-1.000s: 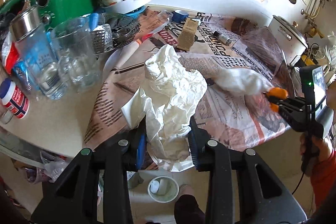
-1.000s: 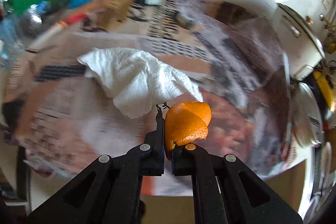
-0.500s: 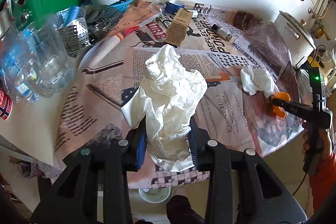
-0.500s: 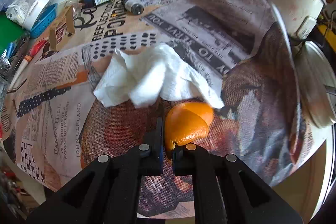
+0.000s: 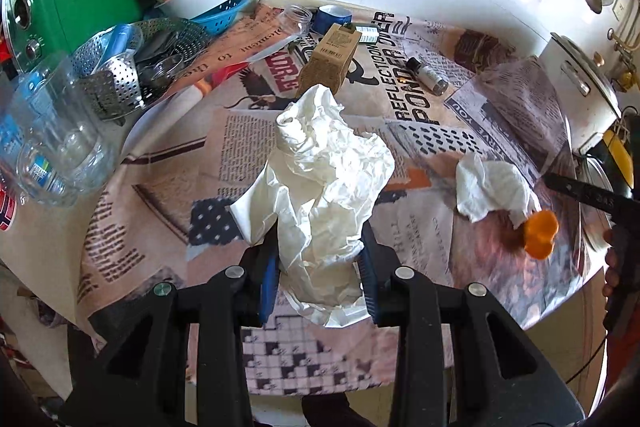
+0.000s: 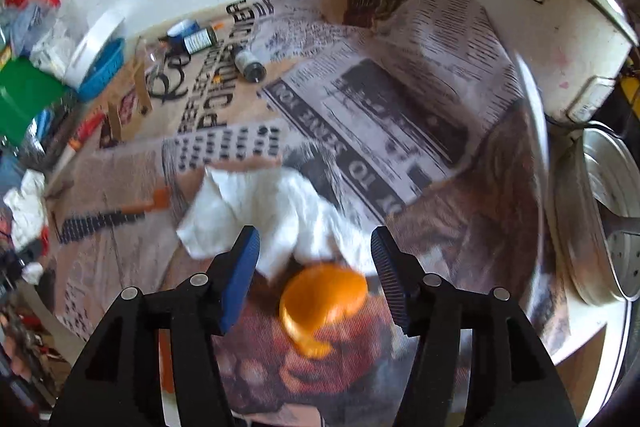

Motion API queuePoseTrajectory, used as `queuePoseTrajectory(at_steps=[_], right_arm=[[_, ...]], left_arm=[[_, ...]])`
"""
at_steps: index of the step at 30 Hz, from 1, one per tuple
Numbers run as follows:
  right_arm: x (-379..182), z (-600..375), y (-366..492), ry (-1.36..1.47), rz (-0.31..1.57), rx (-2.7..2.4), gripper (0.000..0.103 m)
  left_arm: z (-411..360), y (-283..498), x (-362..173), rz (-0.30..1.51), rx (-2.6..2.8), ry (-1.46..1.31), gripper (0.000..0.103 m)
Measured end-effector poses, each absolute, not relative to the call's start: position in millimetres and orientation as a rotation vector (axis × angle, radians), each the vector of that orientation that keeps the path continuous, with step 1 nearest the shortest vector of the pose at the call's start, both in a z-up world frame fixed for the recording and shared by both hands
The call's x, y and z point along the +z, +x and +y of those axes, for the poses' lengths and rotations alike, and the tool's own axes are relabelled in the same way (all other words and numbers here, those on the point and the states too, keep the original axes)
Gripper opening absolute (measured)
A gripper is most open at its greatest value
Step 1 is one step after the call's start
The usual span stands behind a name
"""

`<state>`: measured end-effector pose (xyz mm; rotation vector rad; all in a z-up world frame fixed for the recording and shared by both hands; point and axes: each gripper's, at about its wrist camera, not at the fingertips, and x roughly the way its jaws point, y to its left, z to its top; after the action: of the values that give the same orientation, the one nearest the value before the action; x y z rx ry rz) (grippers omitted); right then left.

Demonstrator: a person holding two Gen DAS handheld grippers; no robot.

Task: Collect trash
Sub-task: 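Grasp the white tissue with the right tool, then carry both tissues down toward the floor bucket with both tools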

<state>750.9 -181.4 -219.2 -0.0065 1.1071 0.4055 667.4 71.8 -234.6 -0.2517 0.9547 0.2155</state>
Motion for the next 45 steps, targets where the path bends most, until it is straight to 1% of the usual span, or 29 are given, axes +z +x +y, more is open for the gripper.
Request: queuePoseTrajectory(at_steps=[4,5,6,7,8,9,12,15,22,25,28,32,37,45], right_arm=[[-246.3,-152.0,772.4,-0.079,1.136,0.409,0.054],[-251.3,-150.4,774.6,-0.078,1.151,0.414,0.052],[-258.6,-148.0,777.8,-0.066,1.164,0.417,0.042],[-264.1,-146.4,780.1,-0.059,1.177,0.423,0.035],[-266.4,-146.4,781.3,-0.056,1.186,0.429,0.022],[-267.7,-146.1,781.9,-0.049,1.185,0.434,0.012],[-259.5,-147.2,780.2,-0.033,1.128,0.437,0.008],[-238.3,-146.9,777.6,-0.041,1.060,0.446,0.007],[-166.0,-147.0,769.7,0.003,0.897,0.490,0.007],[-140.9,-137.5,747.1,0.020,0.844,0.517,0.007],[-127.8,-123.0,715.7,0.028,0.812,0.537,0.007],[-119.8,-101.8,660.8,0.067,0.796,0.548,0.007],[-122.1,-71.7,579.2,0.129,0.791,0.515,0.007],[-139.6,-36.8,469.8,0.203,0.831,0.467,0.007]], left_arm=[[64.8,678.1,-236.2,0.957,0.237,-0.255,0.034],[63.8,679.7,-236.3,0.957,0.243,-0.250,0.034],[62.5,681.4,-236.6,0.958,0.250,-0.240,0.034],[61.5,682.7,-236.9,0.960,0.255,-0.233,0.034],[61.2,683.9,-237.3,0.962,0.259,-0.226,0.034],[61.5,685.0,-237.6,0.964,0.263,-0.224,0.034],[65.2,685.4,-238.5,0.966,0.271,-0.235,0.034],[67.7,684.0,-237.8,0.963,0.277,-0.248,0.034],[71.2,669.4,-220.9,0.920,0.266,-0.245,0.034],[77.2,654.0,-210.1,0.893,0.249,-0.242,0.034],[83.4,635.1,-199.1,0.875,0.220,-0.227,0.034],[95.3,599.3,-187.8,0.862,0.166,-0.189,0.034],[112.8,535.1,-181.0,0.856,0.084,-0.114,0.034],[138.9,439.6,-200.6,0.923,-0.021,-0.059,0.034]])
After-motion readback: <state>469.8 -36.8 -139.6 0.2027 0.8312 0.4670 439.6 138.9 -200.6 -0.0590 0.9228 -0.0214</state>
